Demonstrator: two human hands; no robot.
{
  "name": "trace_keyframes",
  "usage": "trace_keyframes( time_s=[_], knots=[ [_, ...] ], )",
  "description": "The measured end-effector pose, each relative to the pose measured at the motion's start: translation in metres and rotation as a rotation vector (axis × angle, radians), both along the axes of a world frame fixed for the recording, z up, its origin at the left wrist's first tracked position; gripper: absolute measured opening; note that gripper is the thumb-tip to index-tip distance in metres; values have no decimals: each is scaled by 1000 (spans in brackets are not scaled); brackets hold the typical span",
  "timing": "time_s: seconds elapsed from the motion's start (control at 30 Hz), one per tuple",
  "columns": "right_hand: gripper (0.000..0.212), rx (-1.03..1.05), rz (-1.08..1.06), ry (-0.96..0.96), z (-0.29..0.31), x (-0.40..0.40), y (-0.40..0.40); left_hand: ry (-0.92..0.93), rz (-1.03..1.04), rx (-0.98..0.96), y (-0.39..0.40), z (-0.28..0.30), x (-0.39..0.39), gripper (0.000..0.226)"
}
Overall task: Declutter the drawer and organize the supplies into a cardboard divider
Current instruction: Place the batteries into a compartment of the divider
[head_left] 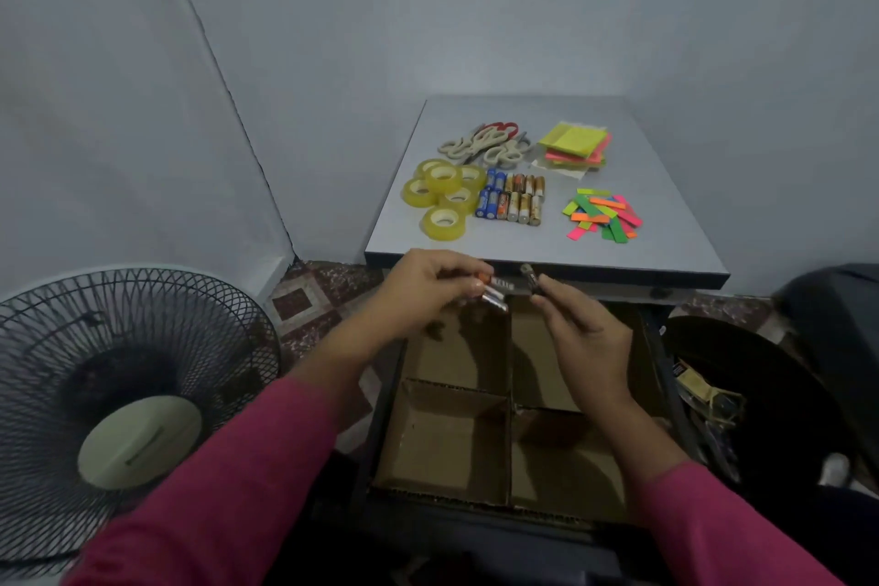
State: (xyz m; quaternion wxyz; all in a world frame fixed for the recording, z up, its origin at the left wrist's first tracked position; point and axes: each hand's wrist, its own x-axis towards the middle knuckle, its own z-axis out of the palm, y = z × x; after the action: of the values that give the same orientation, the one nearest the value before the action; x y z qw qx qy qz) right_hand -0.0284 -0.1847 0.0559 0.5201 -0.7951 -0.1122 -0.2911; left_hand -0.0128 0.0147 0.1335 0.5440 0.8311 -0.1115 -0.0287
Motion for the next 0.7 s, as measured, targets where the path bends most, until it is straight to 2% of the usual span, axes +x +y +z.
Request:
trace_keyframes(
  time_s=[0.13,0.23,0.3,0.4,0.57,0.7],
  knots=[
    [32,129,-20,271,-28,-13,-5,327,-476,375,14,-26,-11,20],
    [29,174,-21,355,-30,-9,-7,550,-578,540,-3,-66,-23,21],
    [28,199,-14,378,-30,-7,-6,517,-621,692,-19,-87,-33,21],
    [27,236,-17,395,-33,-7,-5,361,-569,872,-35,-105,-44,20],
    [25,235,29,438,-38,-8,-6,244,-374,840,-44,-121,-51,26],
    [26,238,47,450,-39,-8,-6,260,-366,697,-38,-120,-53,25]
  ],
)
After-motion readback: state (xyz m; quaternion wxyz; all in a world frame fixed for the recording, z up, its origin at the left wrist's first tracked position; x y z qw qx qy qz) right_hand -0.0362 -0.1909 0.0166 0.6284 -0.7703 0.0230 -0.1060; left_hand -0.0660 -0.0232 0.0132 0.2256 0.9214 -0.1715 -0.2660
